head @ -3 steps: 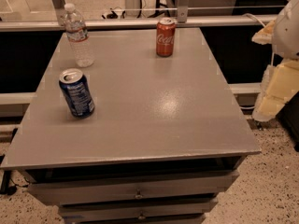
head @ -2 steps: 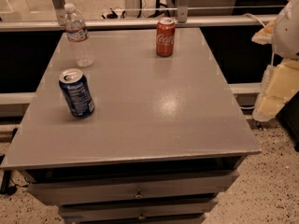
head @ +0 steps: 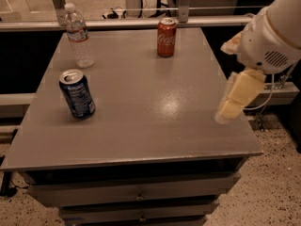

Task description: Knock pepsi can over

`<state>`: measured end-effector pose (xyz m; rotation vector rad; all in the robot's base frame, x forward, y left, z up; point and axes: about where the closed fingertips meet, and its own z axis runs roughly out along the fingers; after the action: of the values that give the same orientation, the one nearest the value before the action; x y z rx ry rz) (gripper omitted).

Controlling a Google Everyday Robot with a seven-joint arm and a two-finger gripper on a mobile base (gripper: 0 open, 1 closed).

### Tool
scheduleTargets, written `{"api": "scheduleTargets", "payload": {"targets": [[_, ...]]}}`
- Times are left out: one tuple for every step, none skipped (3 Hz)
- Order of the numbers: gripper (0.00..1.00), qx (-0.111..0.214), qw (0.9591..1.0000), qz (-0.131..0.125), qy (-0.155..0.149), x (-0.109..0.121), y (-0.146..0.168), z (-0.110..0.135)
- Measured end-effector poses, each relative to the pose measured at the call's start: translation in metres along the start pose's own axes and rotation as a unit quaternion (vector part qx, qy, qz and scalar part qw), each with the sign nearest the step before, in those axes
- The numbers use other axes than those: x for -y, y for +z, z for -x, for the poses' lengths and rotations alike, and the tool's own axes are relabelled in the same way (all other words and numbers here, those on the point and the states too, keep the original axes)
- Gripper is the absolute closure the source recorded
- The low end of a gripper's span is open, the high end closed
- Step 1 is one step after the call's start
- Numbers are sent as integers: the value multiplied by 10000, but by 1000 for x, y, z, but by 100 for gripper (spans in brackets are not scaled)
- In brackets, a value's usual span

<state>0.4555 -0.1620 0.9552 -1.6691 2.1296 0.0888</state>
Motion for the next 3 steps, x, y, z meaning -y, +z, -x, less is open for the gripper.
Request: {"api": "scheduleTargets", "payload": {"targets": [[0, 840, 9959, 309, -143, -6, 49, 55], [0, 1644, 9845, 512, -326, -8, 96, 111], [0, 2293, 9720, 462, -236, 0, 124, 167]]}}
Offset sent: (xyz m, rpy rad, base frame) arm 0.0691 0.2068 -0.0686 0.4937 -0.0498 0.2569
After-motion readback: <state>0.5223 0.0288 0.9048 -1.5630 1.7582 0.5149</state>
